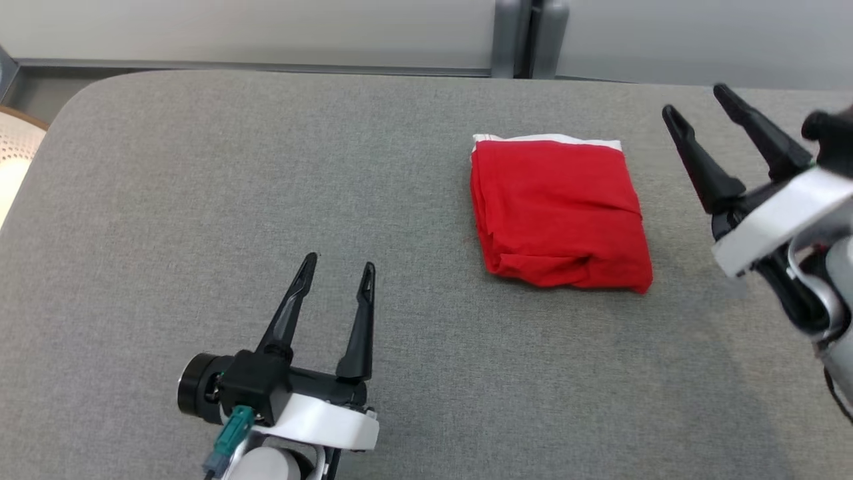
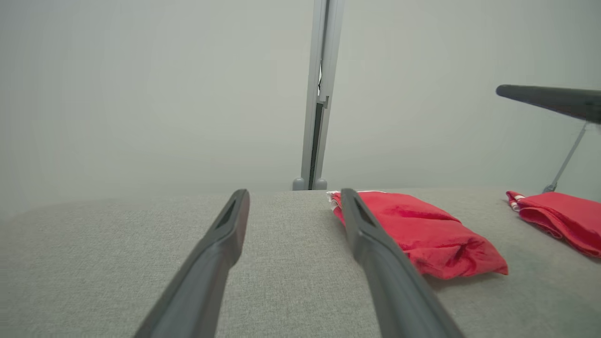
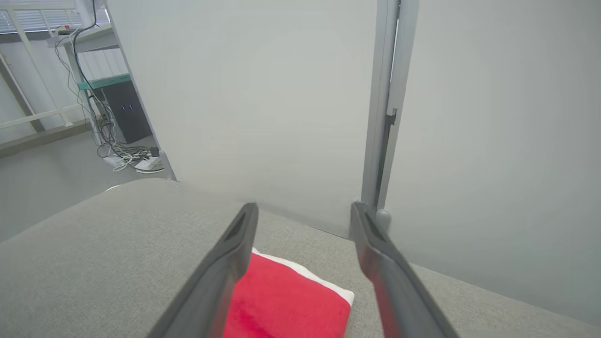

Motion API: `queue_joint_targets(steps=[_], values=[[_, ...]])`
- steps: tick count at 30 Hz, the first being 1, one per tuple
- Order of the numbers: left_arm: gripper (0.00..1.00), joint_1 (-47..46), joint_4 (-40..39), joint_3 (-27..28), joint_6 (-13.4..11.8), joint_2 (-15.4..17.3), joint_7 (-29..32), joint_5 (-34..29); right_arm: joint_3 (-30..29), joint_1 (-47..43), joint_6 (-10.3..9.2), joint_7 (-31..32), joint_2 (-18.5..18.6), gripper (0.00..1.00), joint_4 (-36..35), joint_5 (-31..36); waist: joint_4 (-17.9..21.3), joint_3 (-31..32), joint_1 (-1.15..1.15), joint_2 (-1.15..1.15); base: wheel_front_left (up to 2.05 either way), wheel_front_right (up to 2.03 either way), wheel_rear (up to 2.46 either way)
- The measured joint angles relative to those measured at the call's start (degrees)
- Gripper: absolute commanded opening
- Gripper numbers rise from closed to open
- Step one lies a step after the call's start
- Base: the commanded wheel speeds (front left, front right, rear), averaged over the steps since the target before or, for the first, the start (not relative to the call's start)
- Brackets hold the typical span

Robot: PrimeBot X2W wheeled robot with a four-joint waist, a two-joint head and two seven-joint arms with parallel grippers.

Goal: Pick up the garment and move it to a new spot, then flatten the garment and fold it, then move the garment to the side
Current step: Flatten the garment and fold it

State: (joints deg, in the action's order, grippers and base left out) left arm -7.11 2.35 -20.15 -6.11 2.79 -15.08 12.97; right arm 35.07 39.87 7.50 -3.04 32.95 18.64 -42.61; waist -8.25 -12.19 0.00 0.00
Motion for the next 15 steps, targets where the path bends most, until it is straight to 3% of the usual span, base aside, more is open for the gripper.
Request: queue_joint_targets(steps=[1, 5, 8, 12, 15], values=[[1.0, 0.0, 0.0, 0.0, 0.0, 0.0, 0.0, 0.0, 0.0, 0.0, 0.0, 0.0, 0.0, 1.0, 0.0, 0.0, 0.0, 0.0, 0.0, 0.0, 0.0, 0.0, 0.0], [1.0, 2.72, -0.2, 3.15, -0.58, 0.0, -0.01, 0.84, -6.11, -8.47, -0.01, -10.38, -4.98, 1.0, 3.83, 5.79, 1.6, 2.65, 0.0, 0.0, 0.0, 0.0, 0.0], [1.0, 4.71, -0.56, 5.49, -0.94, 0.02, 0.0, 0.03, -11.1, -14.24, -0.01, -11.7, -9.82, 1.0, 5.02, 13.19, 2.92, 4.67, 0.0, 0.0, 0.0, 0.0, 0.0], [1.0, 6.42, -3.34, 7.92, -0.1, 0.02, -0.02, -1.99, -21.06, -21.76, -0.01, -11.92, -17.24, 1.0, -1.57, 23.46, 4.56, 7.0, 0.0, 0.0, 0.0, 0.0, 0.0], [1.0, 8.61, -4.85, 8.96, 1.35, -0.1, -0.04, -3.36, -24.95, -28.47, -0.01, -11.93, -21.27, 1.0, -6.77, 29.67, 5.23, 8.77, 0.0, 0.0, 0.0, 0.0, 0.0]])
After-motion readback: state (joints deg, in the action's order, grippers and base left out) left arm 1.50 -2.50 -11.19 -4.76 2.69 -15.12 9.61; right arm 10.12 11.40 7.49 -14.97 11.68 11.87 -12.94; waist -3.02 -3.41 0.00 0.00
